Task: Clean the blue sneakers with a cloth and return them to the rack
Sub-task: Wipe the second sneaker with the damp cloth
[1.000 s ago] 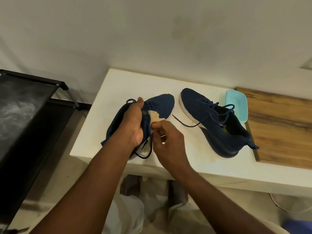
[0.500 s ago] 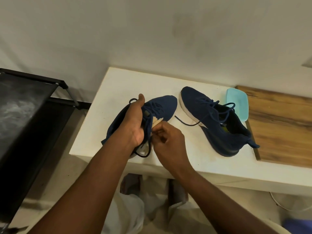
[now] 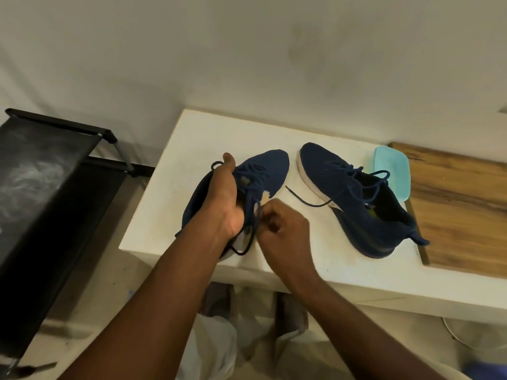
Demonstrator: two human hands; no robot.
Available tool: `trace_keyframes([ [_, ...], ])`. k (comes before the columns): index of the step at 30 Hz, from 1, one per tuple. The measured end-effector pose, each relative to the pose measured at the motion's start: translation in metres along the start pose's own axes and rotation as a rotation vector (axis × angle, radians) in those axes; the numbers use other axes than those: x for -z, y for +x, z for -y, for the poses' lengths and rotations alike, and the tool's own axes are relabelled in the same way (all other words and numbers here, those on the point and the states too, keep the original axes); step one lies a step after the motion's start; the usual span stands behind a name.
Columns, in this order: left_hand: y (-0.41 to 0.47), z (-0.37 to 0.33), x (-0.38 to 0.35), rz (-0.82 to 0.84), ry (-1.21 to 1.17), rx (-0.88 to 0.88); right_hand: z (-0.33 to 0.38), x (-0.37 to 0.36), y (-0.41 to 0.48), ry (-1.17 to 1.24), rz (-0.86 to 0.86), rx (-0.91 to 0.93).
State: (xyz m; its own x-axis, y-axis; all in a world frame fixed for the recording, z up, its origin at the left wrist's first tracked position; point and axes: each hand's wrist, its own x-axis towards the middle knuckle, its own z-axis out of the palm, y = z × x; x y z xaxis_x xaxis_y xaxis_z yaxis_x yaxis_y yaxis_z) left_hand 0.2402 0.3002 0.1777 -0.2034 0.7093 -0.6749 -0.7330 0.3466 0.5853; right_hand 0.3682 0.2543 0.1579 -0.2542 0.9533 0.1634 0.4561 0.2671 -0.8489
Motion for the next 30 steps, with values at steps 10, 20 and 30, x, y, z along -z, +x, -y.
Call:
trace_keyframes([
  [10,-0.005,0.011,-0.001,0.066,0.057,0.048,-0.003,-0.006,0.012,-0.031,-0.05,0.063],
  [20,-0.002,0.014,-0.004,0.032,0.009,0.056,-0.042,0.017,0.042,-0.071,-0.173,-0.229],
  [30,-0.001,0.009,0.001,0.109,-0.059,0.038,0.006,0.004,0.0,-0.007,-0.003,0.18],
])
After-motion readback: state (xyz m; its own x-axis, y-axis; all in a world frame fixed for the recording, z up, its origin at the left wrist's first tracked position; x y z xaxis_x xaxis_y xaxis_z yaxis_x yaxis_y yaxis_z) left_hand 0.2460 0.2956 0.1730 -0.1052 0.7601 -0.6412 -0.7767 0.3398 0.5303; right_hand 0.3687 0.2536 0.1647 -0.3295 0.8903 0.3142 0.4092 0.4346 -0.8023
